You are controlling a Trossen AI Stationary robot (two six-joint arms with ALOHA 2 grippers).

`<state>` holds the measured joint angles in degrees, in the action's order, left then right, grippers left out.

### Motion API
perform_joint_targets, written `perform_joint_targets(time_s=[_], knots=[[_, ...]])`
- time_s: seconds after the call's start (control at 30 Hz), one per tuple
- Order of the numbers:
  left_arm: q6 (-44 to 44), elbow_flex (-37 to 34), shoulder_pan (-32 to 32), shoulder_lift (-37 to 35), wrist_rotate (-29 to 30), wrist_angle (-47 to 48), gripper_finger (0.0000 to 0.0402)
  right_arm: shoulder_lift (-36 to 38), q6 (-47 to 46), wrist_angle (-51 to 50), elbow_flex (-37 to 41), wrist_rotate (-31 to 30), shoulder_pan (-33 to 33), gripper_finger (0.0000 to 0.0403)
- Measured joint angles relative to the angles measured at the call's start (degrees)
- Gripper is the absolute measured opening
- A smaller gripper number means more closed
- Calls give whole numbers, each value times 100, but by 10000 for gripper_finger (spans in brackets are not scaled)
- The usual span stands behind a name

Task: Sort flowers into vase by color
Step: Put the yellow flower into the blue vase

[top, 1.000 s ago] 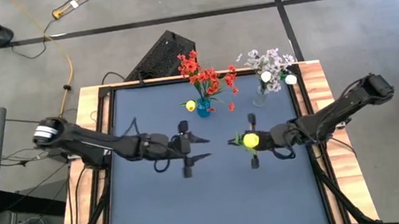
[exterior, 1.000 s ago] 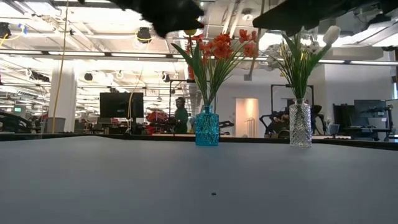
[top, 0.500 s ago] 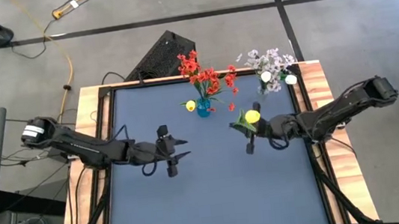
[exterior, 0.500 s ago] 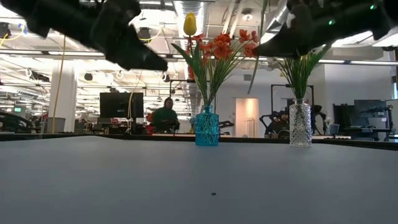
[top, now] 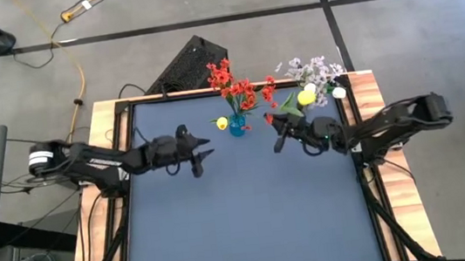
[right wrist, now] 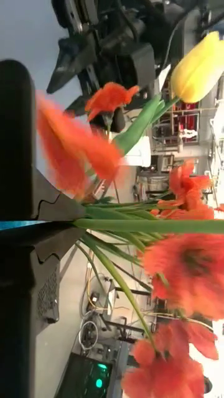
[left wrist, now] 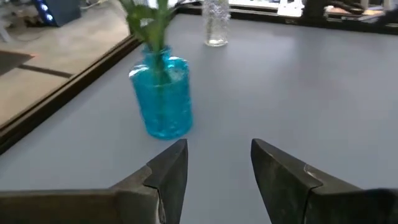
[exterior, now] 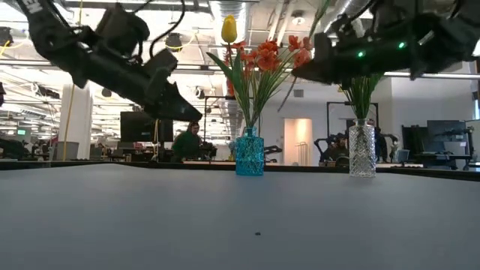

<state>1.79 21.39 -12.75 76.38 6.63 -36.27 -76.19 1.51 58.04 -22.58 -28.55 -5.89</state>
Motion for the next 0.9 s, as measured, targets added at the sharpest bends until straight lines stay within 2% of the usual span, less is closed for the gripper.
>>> perform_joint_targets(time_s=[0.3,0.5,0.63,0.73,0.9], knots=[[-98,121,-535,462,-700,-570,166,-736,-5,187,-373,143,-114,23],[-290,329,-697,542,-1370,-525,166,-383,7,-682,-405,-15,131,24],[-480,417,-861,540,-1573,-454,166,-70,-1,-1297,-405,-40,379,24],[-610,535,-1096,538,-1663,-197,166,-55,33,-1332,-405,138,603,24],[-634,625,-1659,539,-2422,-33,166,-323,158,-1111,-405,298,850,24]])
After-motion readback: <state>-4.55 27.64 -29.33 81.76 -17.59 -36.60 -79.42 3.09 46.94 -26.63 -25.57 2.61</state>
